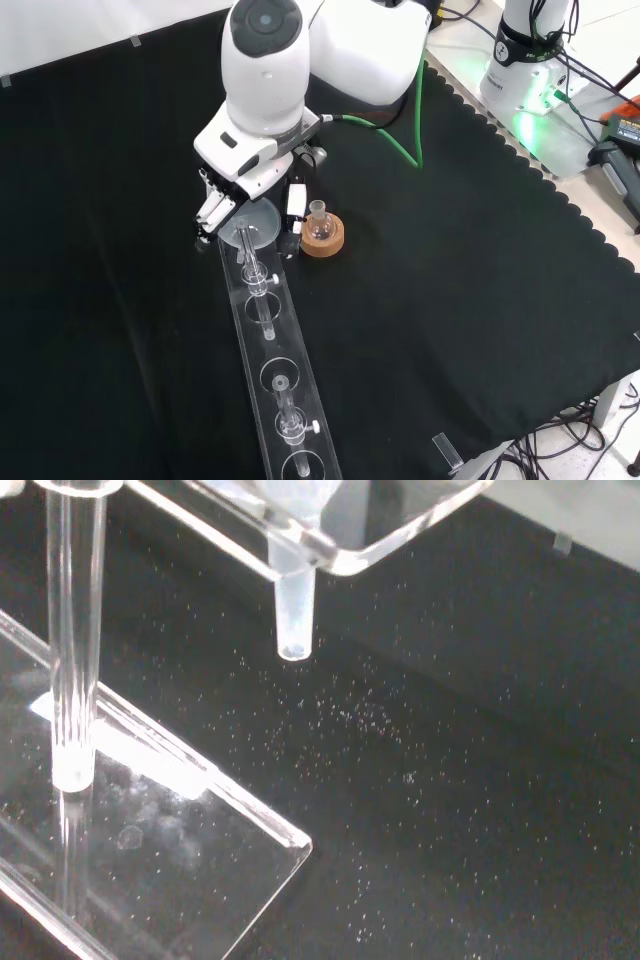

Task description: Pick up the funnel from the transparent funnel stand.

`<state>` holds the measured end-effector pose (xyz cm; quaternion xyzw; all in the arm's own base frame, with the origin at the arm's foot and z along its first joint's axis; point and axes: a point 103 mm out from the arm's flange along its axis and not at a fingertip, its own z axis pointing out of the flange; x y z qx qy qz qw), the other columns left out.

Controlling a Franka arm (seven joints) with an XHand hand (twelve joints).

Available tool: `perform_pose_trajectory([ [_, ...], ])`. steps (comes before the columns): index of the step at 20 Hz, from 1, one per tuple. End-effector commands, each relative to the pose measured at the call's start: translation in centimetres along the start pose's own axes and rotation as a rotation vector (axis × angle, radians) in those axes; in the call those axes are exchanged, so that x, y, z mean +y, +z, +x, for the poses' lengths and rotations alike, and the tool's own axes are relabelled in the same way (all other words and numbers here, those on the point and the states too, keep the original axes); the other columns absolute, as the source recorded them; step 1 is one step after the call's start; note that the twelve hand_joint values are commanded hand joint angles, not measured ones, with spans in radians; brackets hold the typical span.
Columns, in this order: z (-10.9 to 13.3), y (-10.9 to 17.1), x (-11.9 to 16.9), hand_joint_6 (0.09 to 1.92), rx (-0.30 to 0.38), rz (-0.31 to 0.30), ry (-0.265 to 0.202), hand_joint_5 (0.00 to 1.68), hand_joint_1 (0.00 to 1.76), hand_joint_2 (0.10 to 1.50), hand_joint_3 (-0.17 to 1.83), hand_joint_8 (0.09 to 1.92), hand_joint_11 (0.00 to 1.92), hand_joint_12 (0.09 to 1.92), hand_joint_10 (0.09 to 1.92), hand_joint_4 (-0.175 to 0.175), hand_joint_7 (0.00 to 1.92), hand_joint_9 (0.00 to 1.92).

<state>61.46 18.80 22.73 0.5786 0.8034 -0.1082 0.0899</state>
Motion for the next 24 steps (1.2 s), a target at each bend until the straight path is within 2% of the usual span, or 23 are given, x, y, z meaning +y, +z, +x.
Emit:
perform_pose_trajectory([
  [1, -3.0, -0.5, -0.9, 0.92, -0.006, -0.204, -0.090, 0.68, 0.71, 0.86, 0.02, 1.18, 1.90, 1.07, 0.97, -0.175, 1.29, 1.75],
  [3, -3.1, -0.4, -1.1, 0.97, -0.021, -0.269, -0.118, 0.93, 0.80, 0.85, 0.02, 1.13, 1.92, 1.16, 0.99, -0.175, 1.50, 1.87],
  [5, -3.1, -0.5, -1.3, 0.94, -0.031, -0.320, -0.130, 1.15, 0.88, 0.85, 0.02, 1.01, 1.92, 1.20, 1.06, -0.175, 1.68, 1.91],
  [7, -2.8, -1.1, -1.5, 0.89, -0.027, -0.360, -0.138, 1.28, 0.94, 0.84, 0.02, 0.90, 1.92, 1.20, 1.11, -0.175, 1.78, 1.92],
  [8, -3.9, -1.2, -1.8, 0.88, 0.013, -0.393, -0.180, 1.32, 0.96, 0.84, 0.02, 0.86, 1.92, 1.20, 1.13, -0.175, 1.81, 1.92],
  [9, -3.6, -2.2, -1.8, 0.86, -0.020, -0.399, -0.145, 1.35, 0.98, 0.84, 0.02, 0.83, 1.92, 1.20, 1.14, -0.175, 1.83, 1.92],
  [10, -3.0, -2.9, -1.8, 0.85, -0.018, -0.406, -0.129, 1.37, 1.00, 0.84, 0.02, 0.80, 1.92, 1.19, 1.14, -0.175, 1.84, 1.92],
  [11, -3.6, -3.8, -2.0, 0.83, 0.042, -0.421, -0.138, 1.42, 1.02, 0.84, 0.02, 0.78, 1.92, 1.19, 1.15, -0.049, 1.86, 1.92],
  [12, -4.0, -4.3, -2.0, 0.81, 0.075, -0.430, -0.140, 1.46, 1.04, 0.84, 0.02, 0.76, 1.92, 1.19, 1.16, 0.052, 1.87, 1.92],
  [13, -3.3, -5.4, -1.8, 0.79, 0.105, -0.441, -0.132, 1.48, 1.05, 0.84, 0.02, 0.75, 1.92, 1.19, 1.16, 0.113, 1.88, 1.92],
  [14, -4.9, -6.4, -2.1, 0.78, 0.149, -0.451, -0.108, 1.51, 1.06, 0.84, 0.02, 0.74, 1.92, 1.19, 1.16, 0.145, 1.89, 1.92],
  [16, -6.5, -7.5, -2.7, 0.78, 0.187, -0.457, -0.087, 1.53, 1.08, 0.84, 0.02, 0.73, 1.92, 1.20, 1.17, 0.169, 1.89, 1.92],
  [17, -7.7, -9.2, -3.2, 0.76, 0.214, -0.453, -0.094, 1.54, 1.10, 0.84, 0.02, 0.72, 1.92, 1.20, 1.17, 0.173, 1.90, 1.92],
  [18, -8.1, -10.2, -3.5, 0.75, 0.238, -0.439, -0.098, 1.55, 1.11, 0.84, 0.02, 0.72, 1.92, 1.20, 1.18, 0.175, 1.90, 1.92],
  [19, -9.2, -12.5, -4.7, 0.73, 0.270, -0.385, -0.100, 1.56, 1.13, 0.84, 0.03, 0.71, 1.92, 1.20, 1.19, 0.175, 1.90, 1.92],
  [20, -9.2, -14.2, -5.6, 0.71, 0.278, -0.359, -0.089, 1.57, 1.15, 0.85, 0.03, 0.71, 1.92, 1.21, 1.19, 0.175, 1.90, 1.92],
  [21, -9.7, -16.4, -7.1, 0.70, 0.273, -0.362, -0.121, 1.58, 1.16, 0.86, 0.04, 0.71, 1.92, 1.21, 1.20, 0.175, 1.90, 1.92],
  [24, -10.5, -20.0, -10.4, 0.69, 0.296, -0.347, -0.086, 1.59, 1.18, 0.87, 0.05, 0.71, 1.92, 1.23, 1.21, 0.175, 1.90, 1.92],
])
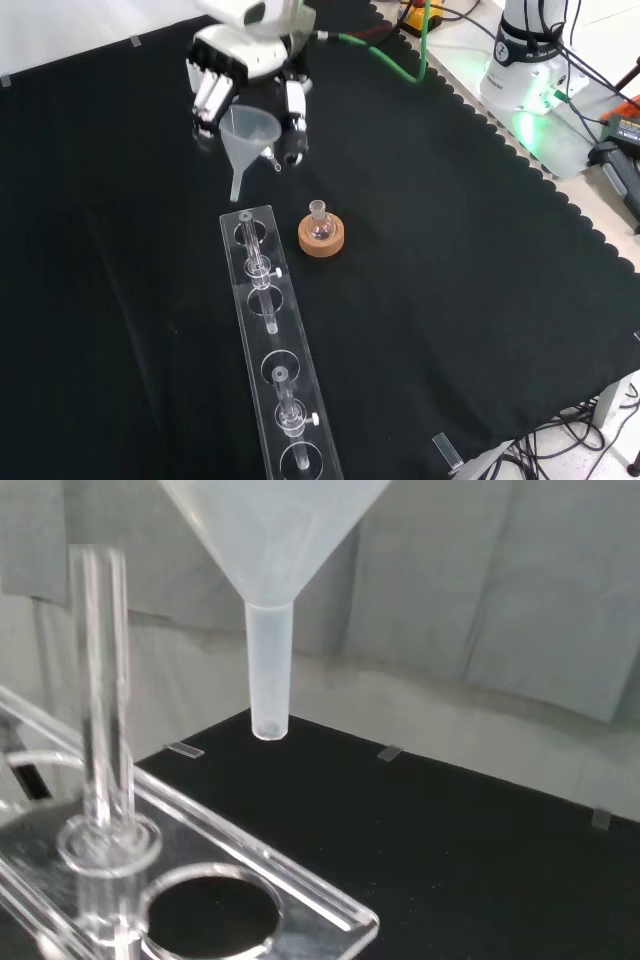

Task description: Pick up the funnel from the transparent funnel stand.

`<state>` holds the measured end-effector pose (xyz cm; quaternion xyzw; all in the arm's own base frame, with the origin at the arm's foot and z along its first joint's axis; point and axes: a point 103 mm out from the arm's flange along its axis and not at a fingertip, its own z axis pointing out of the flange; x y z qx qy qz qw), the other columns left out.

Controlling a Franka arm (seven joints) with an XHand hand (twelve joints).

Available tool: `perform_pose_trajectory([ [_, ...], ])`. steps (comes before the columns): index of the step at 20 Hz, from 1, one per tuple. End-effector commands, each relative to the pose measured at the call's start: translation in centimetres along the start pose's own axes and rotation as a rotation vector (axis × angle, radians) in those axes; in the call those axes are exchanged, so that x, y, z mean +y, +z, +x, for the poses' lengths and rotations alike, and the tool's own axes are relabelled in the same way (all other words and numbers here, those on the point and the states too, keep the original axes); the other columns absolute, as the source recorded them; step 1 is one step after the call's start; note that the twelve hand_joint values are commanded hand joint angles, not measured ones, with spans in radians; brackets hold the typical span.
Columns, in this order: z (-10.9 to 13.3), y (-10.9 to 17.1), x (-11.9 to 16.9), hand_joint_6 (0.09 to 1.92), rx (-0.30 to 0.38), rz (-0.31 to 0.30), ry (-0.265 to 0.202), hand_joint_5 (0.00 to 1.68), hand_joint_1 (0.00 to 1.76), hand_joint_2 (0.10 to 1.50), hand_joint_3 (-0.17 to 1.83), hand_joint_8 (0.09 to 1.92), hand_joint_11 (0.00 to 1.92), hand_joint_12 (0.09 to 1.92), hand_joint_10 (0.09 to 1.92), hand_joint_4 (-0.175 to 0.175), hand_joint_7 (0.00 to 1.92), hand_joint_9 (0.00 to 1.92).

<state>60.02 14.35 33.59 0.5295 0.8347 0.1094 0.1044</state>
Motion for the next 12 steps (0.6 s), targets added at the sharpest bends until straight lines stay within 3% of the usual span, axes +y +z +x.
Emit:
perform_pose_trajectory([
  [1, -0.9, -14.3, -3.1, 0.68, 0.071, 0.044, 0.025, 1.59, 1.19, 0.87, 0.05, 0.71, 1.92, 1.23, 1.22, 0.175, 1.90, 1.92],
  [2, -0.6, -14.8, -3.4, 0.68, 0.071, 0.049, 0.037, 1.60, 1.19, 0.87, 0.05, 0.71, 1.92, 1.23, 1.22, 0.175, 1.90, 1.92],
  [4, -1.4, -16.6, -6.0, 0.68, 0.032, 0.127, 0.080, 1.60, 1.19, 0.87, 0.05, 0.71, 1.92, 1.24, 1.22, 0.175, 1.91, 1.92],
  [7, -0.4, -16.7, -8.3, 0.68, -0.010, 0.184, 0.110, 1.60, 1.19, 0.87, 0.05, 0.71, 1.92, 1.24, 1.23, 0.175, 1.91, 1.92],
  [11, 2.0, -16.7, -12.8, 0.67, -0.031, 0.224, 0.067, 1.61, 1.19, 0.87, 0.05, 0.71, 1.92, 1.25, 1.23, 0.175, 1.91, 1.92],
  [12, 1.5, -16.3, -15.4, 0.67, 0.003, 0.222, 0.064, 1.61, 1.19, 0.87, 0.06, 0.71, 1.92, 1.25, 1.23, 0.175, 1.91, 1.92],
])
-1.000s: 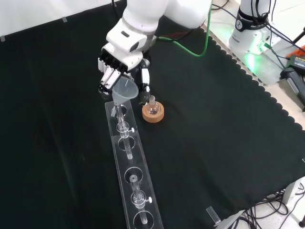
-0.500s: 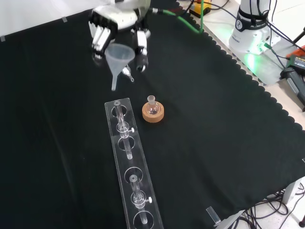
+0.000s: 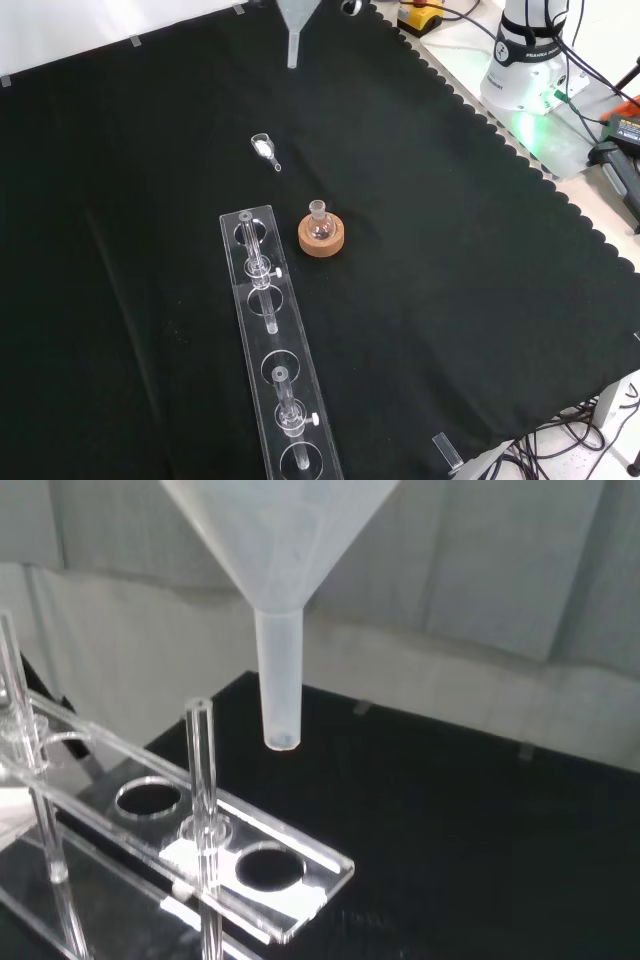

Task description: Pick up the funnel from the transparent funnel stand.

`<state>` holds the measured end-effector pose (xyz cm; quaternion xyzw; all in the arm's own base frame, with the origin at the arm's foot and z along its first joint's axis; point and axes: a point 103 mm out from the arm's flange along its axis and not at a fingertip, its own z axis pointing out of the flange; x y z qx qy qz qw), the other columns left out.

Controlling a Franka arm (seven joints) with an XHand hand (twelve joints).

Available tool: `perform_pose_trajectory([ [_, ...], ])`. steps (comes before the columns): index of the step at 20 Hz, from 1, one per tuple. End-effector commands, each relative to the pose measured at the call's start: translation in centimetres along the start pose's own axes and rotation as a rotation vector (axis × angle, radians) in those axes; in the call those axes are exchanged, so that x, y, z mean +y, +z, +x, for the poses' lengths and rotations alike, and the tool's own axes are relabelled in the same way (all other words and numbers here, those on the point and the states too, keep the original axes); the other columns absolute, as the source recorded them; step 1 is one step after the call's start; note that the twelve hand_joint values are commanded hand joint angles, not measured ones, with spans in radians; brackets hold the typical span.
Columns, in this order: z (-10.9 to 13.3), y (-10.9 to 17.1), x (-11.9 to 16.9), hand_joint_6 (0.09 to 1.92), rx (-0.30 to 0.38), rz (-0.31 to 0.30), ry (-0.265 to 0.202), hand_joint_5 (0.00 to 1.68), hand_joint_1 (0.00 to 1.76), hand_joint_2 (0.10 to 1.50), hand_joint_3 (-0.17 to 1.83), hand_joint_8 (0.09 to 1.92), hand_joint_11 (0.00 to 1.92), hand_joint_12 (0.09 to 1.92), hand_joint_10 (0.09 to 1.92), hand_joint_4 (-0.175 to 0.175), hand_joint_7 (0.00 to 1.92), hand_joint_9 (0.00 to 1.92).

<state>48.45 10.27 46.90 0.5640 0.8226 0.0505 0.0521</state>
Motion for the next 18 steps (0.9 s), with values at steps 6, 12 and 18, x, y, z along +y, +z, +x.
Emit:
perform_pose_trajectory([
  [6, -1.0, 2.2, -15.3, 0.67, 0.088, 0.021, 0.023, 1.61, 1.19, 0.87, 0.06, 0.72, 1.92, 1.25, 1.23, 0.175, 1.91, 1.92],
  [12, 0.1, 2.0, -16.5, 0.67, 0.117, 0.023, 0.020, 1.61, 1.20, 0.87, 0.06, 0.72, 1.92, 1.25, 1.23, 0.175, 1.90, 1.92],
  [18, 1.9, 2.0, -16.6, 0.67, 0.073, 0.026, 0.025, 1.61, 1.20, 0.87, 0.06, 0.72, 1.92, 1.26, 1.23, 0.175, 1.90, 1.92],
])
